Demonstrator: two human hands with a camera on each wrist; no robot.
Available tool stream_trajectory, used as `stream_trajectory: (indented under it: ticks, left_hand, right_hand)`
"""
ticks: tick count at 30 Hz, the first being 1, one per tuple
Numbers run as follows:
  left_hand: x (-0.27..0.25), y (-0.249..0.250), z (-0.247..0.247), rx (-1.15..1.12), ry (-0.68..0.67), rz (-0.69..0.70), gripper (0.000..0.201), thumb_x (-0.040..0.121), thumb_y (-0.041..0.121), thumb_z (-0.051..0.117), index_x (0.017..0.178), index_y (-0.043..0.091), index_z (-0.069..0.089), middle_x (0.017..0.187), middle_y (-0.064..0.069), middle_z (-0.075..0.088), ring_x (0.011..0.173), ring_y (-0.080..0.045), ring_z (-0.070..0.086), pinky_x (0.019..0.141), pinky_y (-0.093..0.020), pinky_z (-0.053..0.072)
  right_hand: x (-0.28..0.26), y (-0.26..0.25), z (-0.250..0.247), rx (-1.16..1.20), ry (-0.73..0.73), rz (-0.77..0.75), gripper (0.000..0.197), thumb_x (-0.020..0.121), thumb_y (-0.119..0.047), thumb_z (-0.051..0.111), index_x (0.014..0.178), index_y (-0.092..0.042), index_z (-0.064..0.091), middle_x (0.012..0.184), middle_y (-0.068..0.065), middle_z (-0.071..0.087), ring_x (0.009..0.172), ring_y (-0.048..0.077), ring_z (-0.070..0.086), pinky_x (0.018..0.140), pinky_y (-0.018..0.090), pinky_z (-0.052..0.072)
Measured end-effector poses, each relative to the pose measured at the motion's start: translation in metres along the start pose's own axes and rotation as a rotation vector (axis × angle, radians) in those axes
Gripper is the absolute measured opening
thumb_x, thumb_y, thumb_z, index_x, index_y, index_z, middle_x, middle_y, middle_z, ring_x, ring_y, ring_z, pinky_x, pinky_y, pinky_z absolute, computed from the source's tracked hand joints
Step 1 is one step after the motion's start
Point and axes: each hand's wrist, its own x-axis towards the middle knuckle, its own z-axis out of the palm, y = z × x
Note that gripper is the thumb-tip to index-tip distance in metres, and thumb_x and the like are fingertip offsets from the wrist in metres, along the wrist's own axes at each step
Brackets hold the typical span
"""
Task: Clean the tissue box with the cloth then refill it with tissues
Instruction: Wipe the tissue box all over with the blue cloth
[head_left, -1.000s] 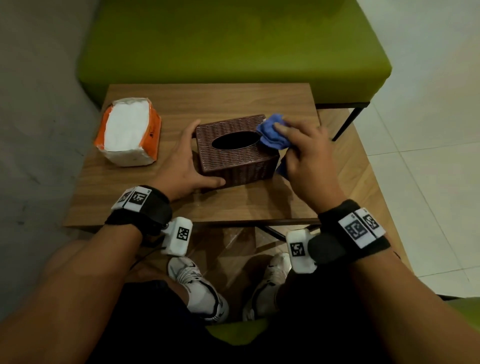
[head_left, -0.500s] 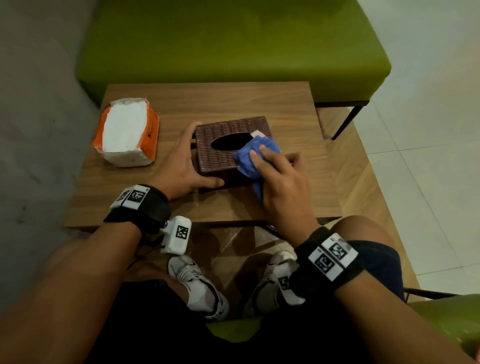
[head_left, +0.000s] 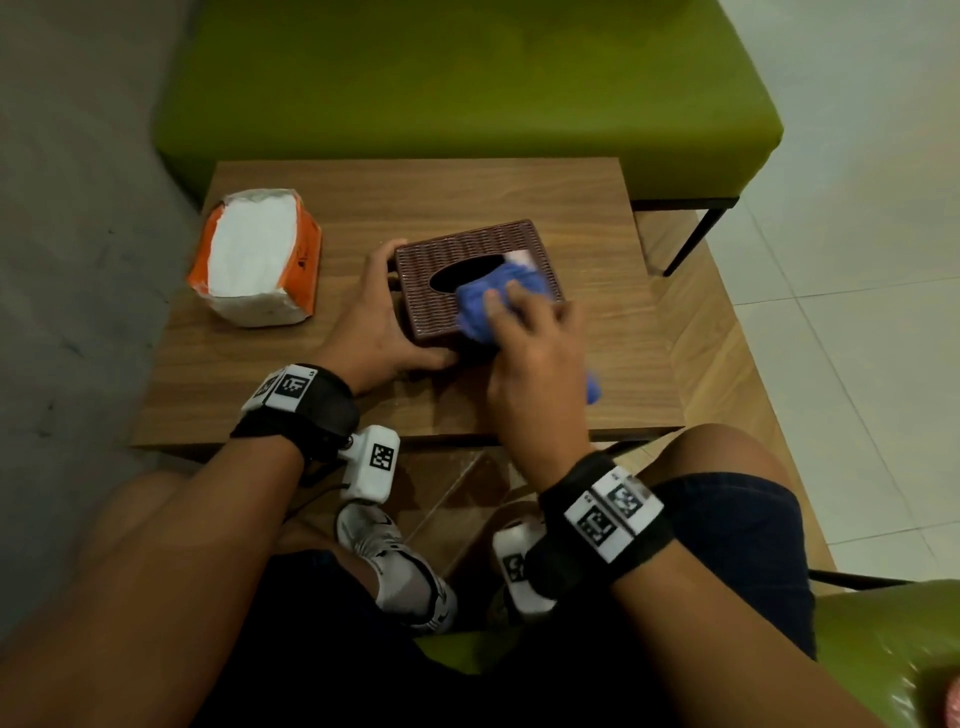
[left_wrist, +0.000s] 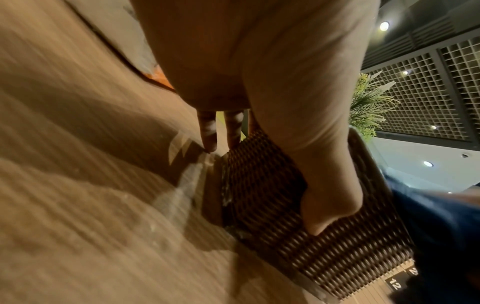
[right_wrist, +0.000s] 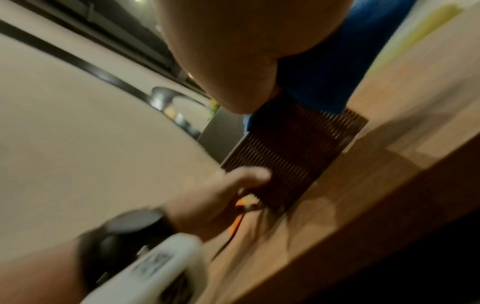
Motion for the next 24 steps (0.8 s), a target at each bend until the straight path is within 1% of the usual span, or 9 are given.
stream_trajectory:
  ticks: [3,5,7,9,12,14,18,19,24]
  left_hand:
    - [0.000,-0.002,-0.001,0.026,0.008,-0.017,0.119,0.080,0.015,0.095,0.167,0.021,0.015,0.152,0.001,0.048,0.136,-0.013,0.051,0.113,-0.030,0.042]
    - [-0.001,-0.005,0.000,0.016,0.005,-0.030,0.129,0.070,0.016,0.101,0.166,0.022,0.016,0.153,0.004,0.047,0.139,-0.011,0.049,0.115,-0.030,0.042]
    - [-0.001,-0.007,0.002,0.015,0.017,-0.036,0.136,0.061,0.026,0.106,0.164,0.025,0.017,0.157,0.007,0.042,0.144,-0.012,0.046,0.118,-0.034,0.042]
    - [0.000,-0.007,0.005,0.010,0.025,-0.031,0.137,0.057,0.035,0.106,0.163,0.028,0.019,0.161,0.003,0.040,0.147,-0.015,0.045,0.121,-0.040,0.043]
    - [0.002,-0.005,0.005,0.001,0.019,-0.016,0.134,0.062,0.036,0.102,0.165,0.020,0.018,0.159,-0.005,0.044,0.143,-0.017,0.050,0.120,-0.039,0.045]
    - [0.002,-0.007,0.004,0.000,0.021,-0.004,0.132,0.062,0.035,0.100,0.165,0.017,0.019,0.158,-0.006,0.046,0.141,-0.016,0.052,0.118,-0.035,0.046]
    - [0.000,-0.007,0.004,0.009,0.011,-0.038,0.138,0.051,0.046,0.103,0.160,0.030,0.020,0.161,0.003,0.041,0.146,-0.015,0.047,0.121,-0.042,0.045]
    - [-0.001,-0.005,0.005,0.003,0.013,-0.037,0.139,0.050,0.049,0.102,0.160,0.030,0.021,0.160,0.003,0.041,0.146,-0.015,0.048,0.122,-0.045,0.046]
    - [-0.002,-0.002,0.004,-0.001,0.010,0.001,0.135,0.056,0.054,0.094,0.163,0.020,0.020,0.156,-0.005,0.048,0.140,-0.018,0.054,0.119,-0.043,0.048]
  right_hand:
    - [-0.012,-0.018,0.001,0.011,-0.175,-0.288,0.047,0.096,-0.015,0.066,0.142,-0.012,0.063,0.145,0.013,0.058,0.108,0.030,0.049,0.087,0.036,0.044]
    - [0.001,0.010,-0.003,-0.008,-0.121,-0.198,0.047,0.091,-0.016,0.069,0.138,-0.014,0.067,0.140,0.011,0.062,0.108,0.033,0.051,0.089,0.035,0.043]
    - [0.014,0.039,-0.009,0.012,0.055,0.038,0.041,0.091,-0.008,0.059,0.131,-0.011,0.071,0.132,0.013,0.065,0.105,0.035,0.052,0.089,0.039,0.045]
    - [0.014,0.034,-0.009,0.038,0.108,0.099,0.041,0.094,-0.005,0.048,0.127,-0.008,0.072,0.129,0.016,0.065,0.105,0.035,0.051,0.087,0.044,0.047]
    - [-0.007,-0.013,-0.003,0.005,-0.096,-0.168,0.037,0.098,-0.009,0.054,0.132,-0.010,0.068,0.133,0.014,0.061,0.107,0.032,0.049,0.086,0.040,0.046]
    - [-0.006,-0.004,-0.004,0.007,-0.127,-0.231,0.036,0.094,-0.015,0.068,0.129,-0.010,0.070,0.131,0.013,0.063,0.103,0.034,0.051,0.085,0.040,0.046]
    - [0.019,0.042,-0.016,0.045,0.132,0.127,0.029,0.094,-0.006,0.060,0.118,-0.009,0.076,0.122,0.011,0.067,0.102,0.032,0.052,0.085,0.042,0.046]
    - [0.018,0.034,-0.014,0.045,0.117,0.120,0.030,0.096,-0.007,0.056,0.119,-0.010,0.075,0.123,0.011,0.066,0.104,0.031,0.051,0.085,0.040,0.046]
    - [0.012,0.000,-0.010,-0.002,-0.184,-0.306,0.032,0.090,-0.015,0.073,0.123,-0.012,0.073,0.123,0.012,0.065,0.100,0.033,0.052,0.081,0.037,0.043]
